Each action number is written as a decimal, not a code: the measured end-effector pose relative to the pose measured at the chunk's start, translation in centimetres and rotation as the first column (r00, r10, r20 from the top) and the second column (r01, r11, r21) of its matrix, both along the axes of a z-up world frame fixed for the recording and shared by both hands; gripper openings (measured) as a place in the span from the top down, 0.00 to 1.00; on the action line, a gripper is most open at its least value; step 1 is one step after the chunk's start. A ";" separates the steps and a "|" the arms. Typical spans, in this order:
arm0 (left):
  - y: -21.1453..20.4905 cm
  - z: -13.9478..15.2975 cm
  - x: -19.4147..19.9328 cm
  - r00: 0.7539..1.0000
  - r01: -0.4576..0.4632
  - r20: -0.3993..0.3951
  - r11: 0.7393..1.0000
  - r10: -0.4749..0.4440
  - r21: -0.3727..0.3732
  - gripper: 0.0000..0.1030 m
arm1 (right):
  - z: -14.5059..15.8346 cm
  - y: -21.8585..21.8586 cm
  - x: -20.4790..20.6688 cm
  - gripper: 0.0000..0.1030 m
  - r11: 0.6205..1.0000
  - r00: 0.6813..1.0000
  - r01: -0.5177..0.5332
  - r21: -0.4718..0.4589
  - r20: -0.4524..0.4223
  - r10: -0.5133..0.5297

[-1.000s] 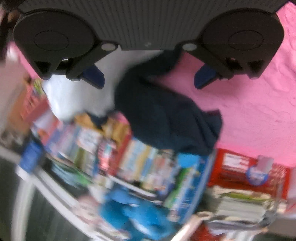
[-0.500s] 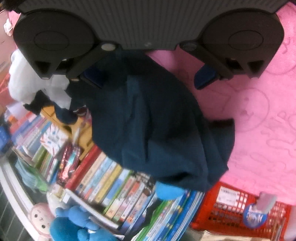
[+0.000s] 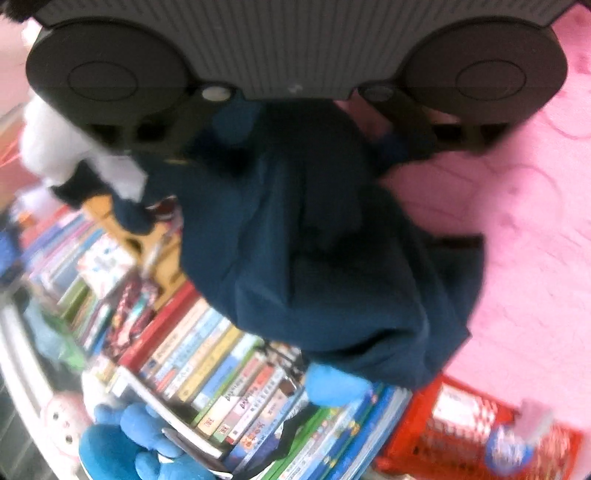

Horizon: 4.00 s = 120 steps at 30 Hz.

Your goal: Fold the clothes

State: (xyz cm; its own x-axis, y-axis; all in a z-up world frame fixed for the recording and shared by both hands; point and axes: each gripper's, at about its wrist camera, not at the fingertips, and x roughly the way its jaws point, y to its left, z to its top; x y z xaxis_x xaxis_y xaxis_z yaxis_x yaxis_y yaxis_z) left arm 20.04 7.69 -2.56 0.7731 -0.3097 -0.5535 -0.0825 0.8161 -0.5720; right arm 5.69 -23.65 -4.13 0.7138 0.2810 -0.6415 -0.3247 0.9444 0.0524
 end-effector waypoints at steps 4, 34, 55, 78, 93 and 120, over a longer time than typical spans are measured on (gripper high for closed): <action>1.8 -0.7 0.6 0.999 -0.046 -0.006 0.989 0.046 -0.141 0.86 | 0.0 -0.1 0.0 0.00 1.000 1.000 0.000 0.001 0.000 0.000; 17.0 0.6 -3.3 0.921 -0.387 0.092 0.914 0.378 0.120 0.91 | 5.8 -10.2 4.6 0.00 0.814 0.982 0.148 0.562 0.013 -0.188; 16.4 -1.8 -2.2 0.954 -0.298 0.078 0.945 0.289 0.138 0.89 | 8.0 -10.1 13.6 0.87 0.850 0.825 0.459 0.261 0.231 -0.516; 9.7 1.6 -18.3 0.986 0.058 0.158 0.998 -0.058 0.005 0.38 | 5.5 -13.9 -3.4 0.27 0.942 0.962 0.240 0.234 0.077 -0.264; -0.8 -0.5 -22.2 0.985 0.098 0.108 0.950 -0.135 0.295 0.85 | 0.5 -8.2 -9.7 0.50 0.978 0.982 0.149 0.143 0.090 -0.163; 0.4 0.7 -26.2 0.975 0.192 0.090 0.975 -0.203 0.115 0.73 | 1.5 -7.8 -14.0 0.52 0.961 0.997 0.077 0.264 0.008 -0.082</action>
